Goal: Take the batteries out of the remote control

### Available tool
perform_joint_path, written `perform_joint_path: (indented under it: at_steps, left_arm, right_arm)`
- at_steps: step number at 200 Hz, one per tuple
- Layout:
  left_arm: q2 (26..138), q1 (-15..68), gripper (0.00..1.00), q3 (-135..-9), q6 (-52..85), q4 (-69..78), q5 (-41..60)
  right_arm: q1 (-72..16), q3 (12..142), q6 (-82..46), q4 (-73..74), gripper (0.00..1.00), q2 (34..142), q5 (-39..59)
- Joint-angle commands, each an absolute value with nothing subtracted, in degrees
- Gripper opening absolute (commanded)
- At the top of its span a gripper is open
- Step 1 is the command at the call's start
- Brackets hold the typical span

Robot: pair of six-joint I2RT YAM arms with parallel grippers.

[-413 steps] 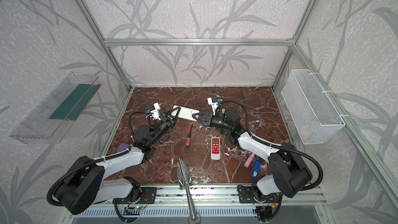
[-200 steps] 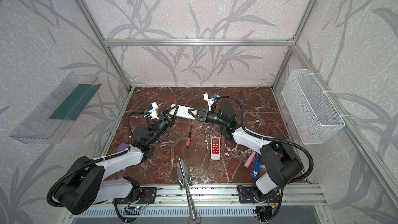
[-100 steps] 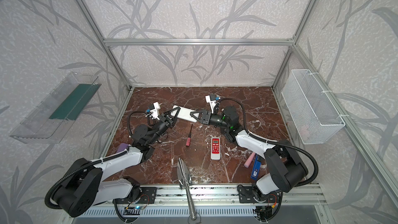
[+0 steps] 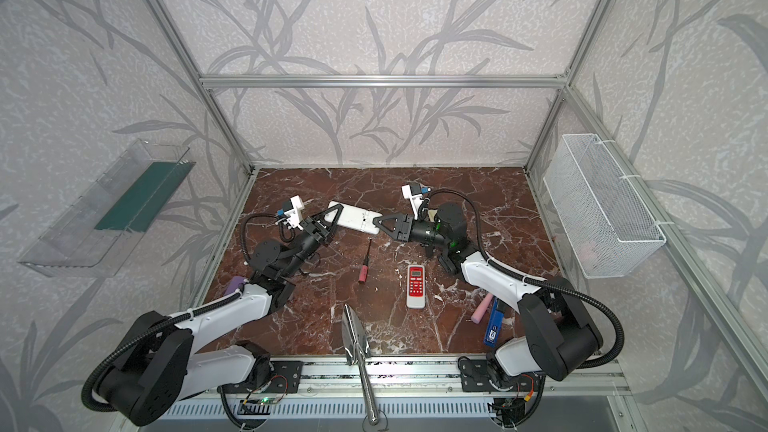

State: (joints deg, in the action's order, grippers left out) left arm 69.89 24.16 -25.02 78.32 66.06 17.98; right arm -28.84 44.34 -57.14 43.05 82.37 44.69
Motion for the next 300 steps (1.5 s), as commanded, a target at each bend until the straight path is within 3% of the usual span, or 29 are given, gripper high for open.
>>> perform_joint_path:
  at_steps: [1, 107, 174, 241, 300]
  left_arm:
    - [69.03, 23.64, 0.0, -27.87, 81.33, 73.03, 16.17]
    - [71.53, 23.62, 0.0, -26.67, 82.0, 73.45, 15.66]
    - [71.63, 23.6, 0.0, -26.29, 82.62, 73.51, 14.83]
    - [72.14, 23.46, 0.0, -26.21, 82.15, 72.94, 14.81]
    - [72.6, 23.46, 0.0, -26.29, 82.09, 73.21, 15.69]
  right_arm:
    - [-28.33, 45.19, -55.17, 39.02, 0.39, 82.35, 43.66]
    - [-29.59, 48.34, -55.64, 39.58, 0.43, 84.36, 42.92]
    - [-29.45, 48.84, -51.64, 31.92, 0.43, 82.98, 40.16]
    - [-28.44, 50.13, -41.83, 13.93, 0.42, 74.68, 35.01]
    - [-28.48, 50.37, -42.88, 16.16, 0.46, 71.68, 38.23]
